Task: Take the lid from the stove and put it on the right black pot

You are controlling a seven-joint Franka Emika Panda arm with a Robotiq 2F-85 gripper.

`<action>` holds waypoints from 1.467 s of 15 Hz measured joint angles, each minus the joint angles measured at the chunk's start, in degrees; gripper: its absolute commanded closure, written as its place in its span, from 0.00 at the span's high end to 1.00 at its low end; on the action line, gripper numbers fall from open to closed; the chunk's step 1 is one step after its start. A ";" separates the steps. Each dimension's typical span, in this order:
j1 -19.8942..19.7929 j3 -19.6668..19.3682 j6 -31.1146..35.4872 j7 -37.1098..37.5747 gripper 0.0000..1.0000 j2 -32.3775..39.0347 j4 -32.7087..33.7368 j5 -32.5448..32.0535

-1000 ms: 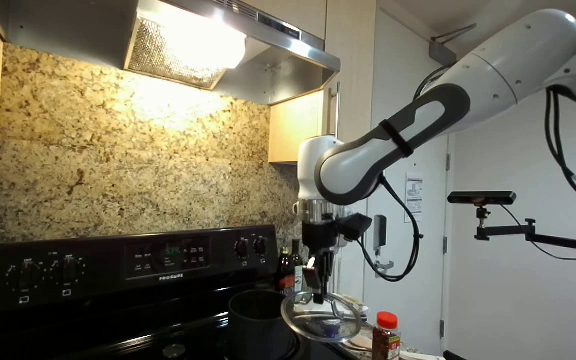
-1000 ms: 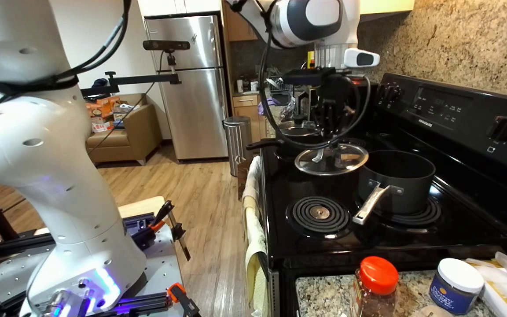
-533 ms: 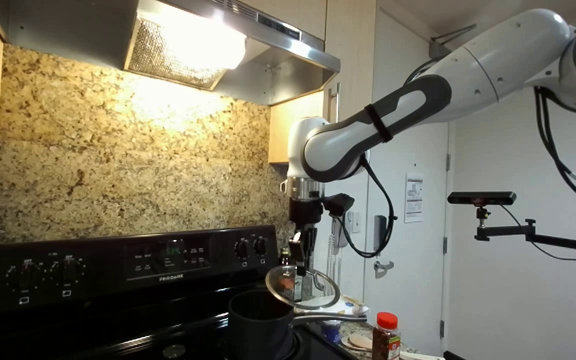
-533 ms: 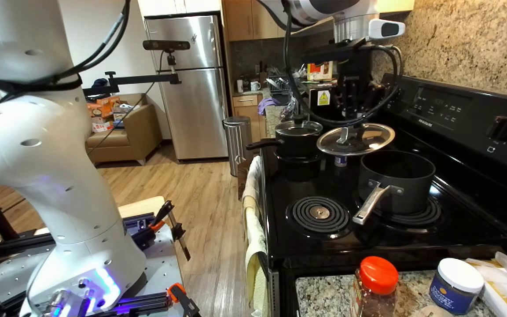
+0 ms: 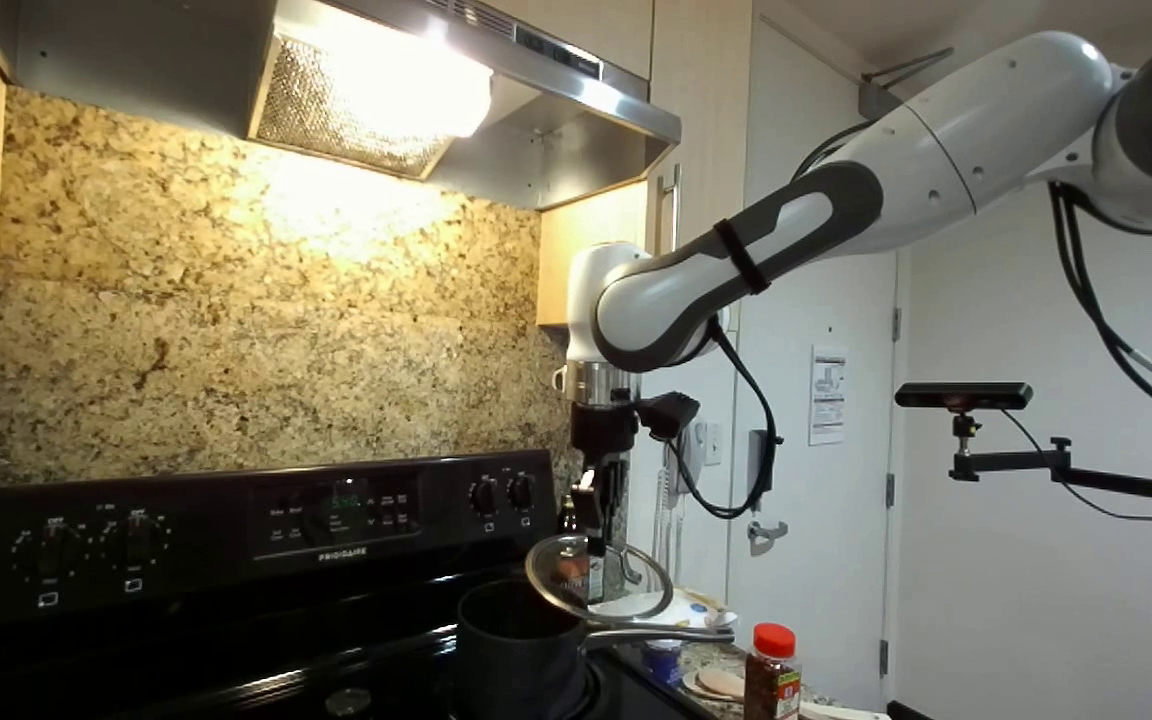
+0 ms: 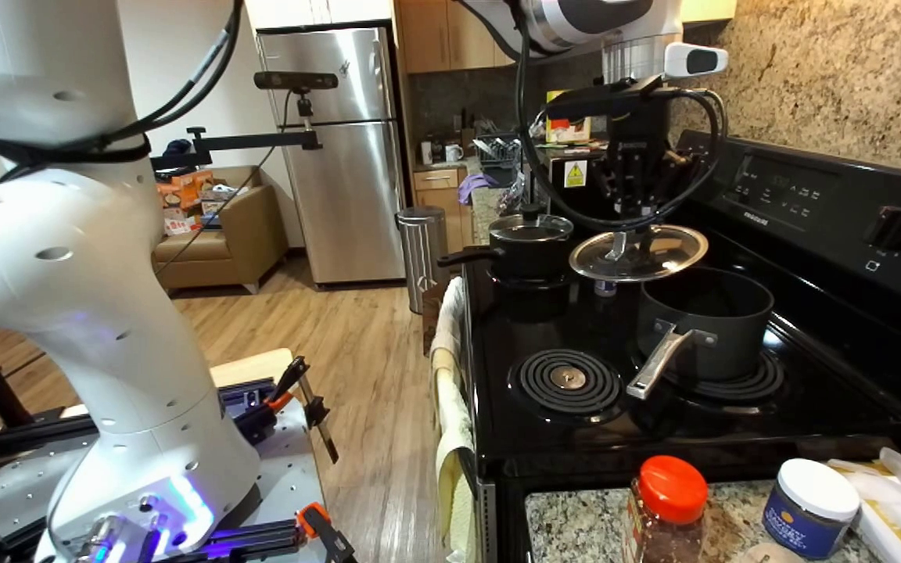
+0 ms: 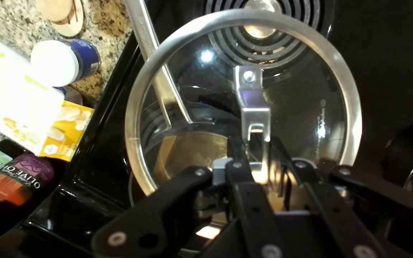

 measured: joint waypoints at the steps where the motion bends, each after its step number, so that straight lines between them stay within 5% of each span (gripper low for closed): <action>1: 0.00 0.00 0.00 0.00 0.05 0.00 0.00 0.00; 9: -0.20 0.01 -0.43 -0.76 0.05 4.02 5.14 0.10; 22: -3.01 1.62 -8.68 -11.14 0.05 20.92 27.57 0.14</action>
